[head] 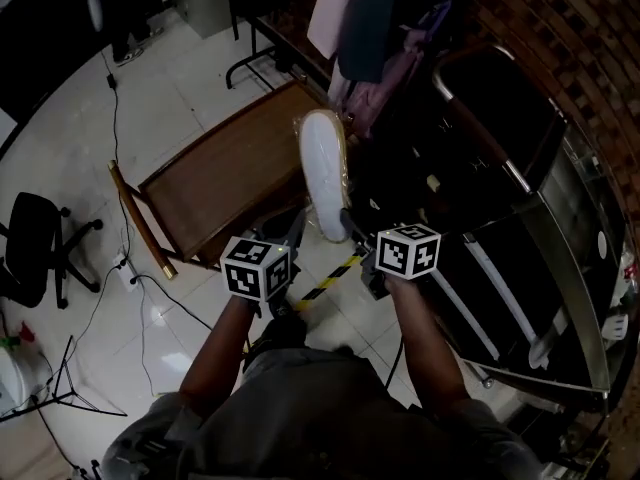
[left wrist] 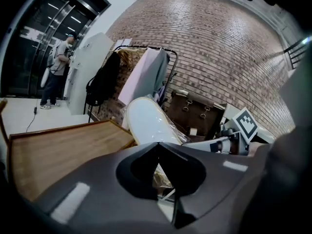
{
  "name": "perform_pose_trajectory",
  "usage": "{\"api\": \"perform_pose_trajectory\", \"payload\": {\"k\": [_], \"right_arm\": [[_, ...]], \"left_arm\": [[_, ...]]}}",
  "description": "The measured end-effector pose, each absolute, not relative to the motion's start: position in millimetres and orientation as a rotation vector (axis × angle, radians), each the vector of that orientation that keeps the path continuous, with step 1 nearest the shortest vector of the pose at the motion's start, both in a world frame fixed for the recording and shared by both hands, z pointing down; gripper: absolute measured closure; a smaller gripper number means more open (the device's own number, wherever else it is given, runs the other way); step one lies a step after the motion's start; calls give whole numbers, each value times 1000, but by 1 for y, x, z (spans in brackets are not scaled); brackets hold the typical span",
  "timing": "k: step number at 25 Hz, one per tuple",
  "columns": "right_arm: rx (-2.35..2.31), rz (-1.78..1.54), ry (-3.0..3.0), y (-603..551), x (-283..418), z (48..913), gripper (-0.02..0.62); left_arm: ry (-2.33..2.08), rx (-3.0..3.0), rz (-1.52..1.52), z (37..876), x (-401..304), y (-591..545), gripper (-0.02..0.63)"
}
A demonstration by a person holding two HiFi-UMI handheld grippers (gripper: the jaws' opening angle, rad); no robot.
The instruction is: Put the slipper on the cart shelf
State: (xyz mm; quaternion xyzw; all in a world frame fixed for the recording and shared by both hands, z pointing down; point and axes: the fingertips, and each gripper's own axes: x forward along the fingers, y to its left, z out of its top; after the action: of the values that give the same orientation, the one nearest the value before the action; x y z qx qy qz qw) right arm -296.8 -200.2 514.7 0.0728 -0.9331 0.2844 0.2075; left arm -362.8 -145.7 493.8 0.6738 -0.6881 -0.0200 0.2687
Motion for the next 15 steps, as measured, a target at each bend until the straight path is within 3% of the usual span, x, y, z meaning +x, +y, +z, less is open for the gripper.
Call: {"api": "perform_pose_trajectory", "payload": {"k": [15], "right_arm": [[422,931,-2614,-170,-62,507,548]], "left_arm": [[-1683,2013,78,481,-144,-139,598]]}}
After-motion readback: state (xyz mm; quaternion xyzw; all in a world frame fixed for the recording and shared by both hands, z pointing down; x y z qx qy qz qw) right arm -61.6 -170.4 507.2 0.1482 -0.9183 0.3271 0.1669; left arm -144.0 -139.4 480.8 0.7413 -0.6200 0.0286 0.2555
